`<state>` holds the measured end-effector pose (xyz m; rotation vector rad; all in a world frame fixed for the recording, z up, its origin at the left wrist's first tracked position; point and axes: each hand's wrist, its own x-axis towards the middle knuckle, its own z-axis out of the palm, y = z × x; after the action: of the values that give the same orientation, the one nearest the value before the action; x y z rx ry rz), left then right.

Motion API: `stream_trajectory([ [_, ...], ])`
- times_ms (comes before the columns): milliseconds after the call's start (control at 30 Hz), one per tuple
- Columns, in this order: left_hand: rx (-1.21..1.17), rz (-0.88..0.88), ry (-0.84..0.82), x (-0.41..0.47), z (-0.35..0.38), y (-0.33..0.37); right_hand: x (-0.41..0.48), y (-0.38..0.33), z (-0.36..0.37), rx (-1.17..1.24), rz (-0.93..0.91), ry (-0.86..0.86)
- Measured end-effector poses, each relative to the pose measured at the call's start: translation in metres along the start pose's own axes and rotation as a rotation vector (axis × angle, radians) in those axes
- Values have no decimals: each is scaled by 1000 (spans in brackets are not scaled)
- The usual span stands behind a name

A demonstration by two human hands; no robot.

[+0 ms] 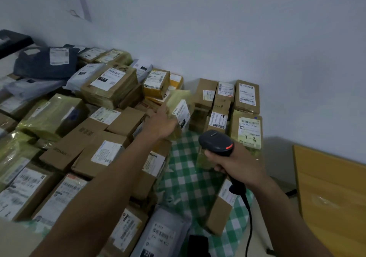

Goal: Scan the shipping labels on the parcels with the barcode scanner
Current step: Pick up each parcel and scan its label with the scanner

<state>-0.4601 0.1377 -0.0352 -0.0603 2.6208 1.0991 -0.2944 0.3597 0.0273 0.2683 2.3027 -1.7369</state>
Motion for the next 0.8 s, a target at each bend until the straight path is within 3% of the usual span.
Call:
stream_trajectory([
  [133, 198, 85, -42, 49, 18, 2, 14, 6, -7, 35, 2, -17],
  [333, 303, -13, -44, 63, 34, 22, 28, 12, -17, 17, 9, -7],
  [567, 433, -76, -164, 79, 62, -14, 34, 22, -22, -10, -6, -43],
  [700, 620, 7, -81, 68, 65, -25, 37, 32, -19, -7, 27, -35],
  [800, 562, 144, 51, 40, 67, -28, 37, 37, -16, -18, 30, -25],
])
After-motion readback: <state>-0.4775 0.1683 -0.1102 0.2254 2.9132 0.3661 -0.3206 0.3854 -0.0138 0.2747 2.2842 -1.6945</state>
